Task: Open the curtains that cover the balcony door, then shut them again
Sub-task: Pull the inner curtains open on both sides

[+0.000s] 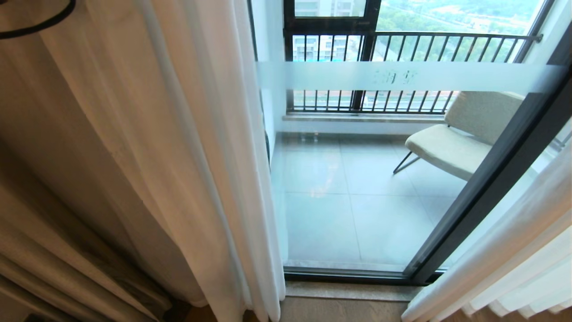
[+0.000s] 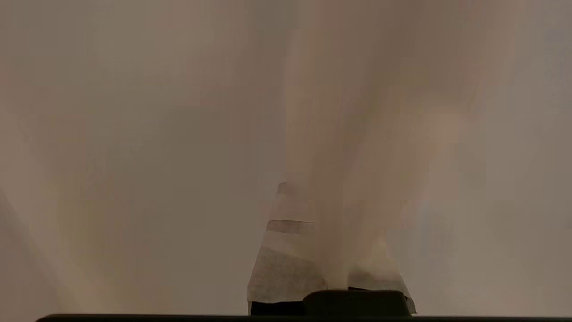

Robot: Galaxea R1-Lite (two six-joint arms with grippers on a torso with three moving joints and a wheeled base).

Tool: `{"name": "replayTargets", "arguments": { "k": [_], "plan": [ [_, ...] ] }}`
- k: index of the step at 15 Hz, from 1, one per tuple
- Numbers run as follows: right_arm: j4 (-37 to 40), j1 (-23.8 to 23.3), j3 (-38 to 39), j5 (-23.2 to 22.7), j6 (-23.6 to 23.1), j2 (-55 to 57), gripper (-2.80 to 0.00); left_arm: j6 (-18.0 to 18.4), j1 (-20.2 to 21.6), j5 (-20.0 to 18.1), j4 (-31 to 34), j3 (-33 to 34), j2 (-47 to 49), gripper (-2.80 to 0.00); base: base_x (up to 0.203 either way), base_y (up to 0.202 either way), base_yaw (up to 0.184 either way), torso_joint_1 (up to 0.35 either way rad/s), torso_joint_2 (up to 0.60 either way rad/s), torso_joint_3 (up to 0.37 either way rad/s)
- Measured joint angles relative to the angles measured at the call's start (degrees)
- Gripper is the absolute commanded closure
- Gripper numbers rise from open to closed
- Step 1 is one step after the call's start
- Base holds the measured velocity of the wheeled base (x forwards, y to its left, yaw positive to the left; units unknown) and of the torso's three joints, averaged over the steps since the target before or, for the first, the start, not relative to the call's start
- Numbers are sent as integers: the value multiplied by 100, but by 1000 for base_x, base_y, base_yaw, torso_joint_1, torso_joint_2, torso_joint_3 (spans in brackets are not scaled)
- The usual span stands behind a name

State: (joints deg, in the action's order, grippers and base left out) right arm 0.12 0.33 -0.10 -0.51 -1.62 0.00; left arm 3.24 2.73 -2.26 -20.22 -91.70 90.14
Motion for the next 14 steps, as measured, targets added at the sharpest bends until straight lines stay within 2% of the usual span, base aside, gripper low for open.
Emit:
{"name": "replayTargets", "arguments": {
  "k": [6,10,14],
  "plan": [
    [4,-4,0,0,-2,0,0,-269,423,-249,-15,-55,15,0,0,0,0,0,0,0],
    [4,-4,0,2,0,0,0,-403,960,-285,-28,-61,99,0,0,0,0,0,0,0],
    [1,-4,0,0,0,0,0,-578,1773,-881,-11,-192,280,0,0,0,0,0,0,0]
  ]
}}
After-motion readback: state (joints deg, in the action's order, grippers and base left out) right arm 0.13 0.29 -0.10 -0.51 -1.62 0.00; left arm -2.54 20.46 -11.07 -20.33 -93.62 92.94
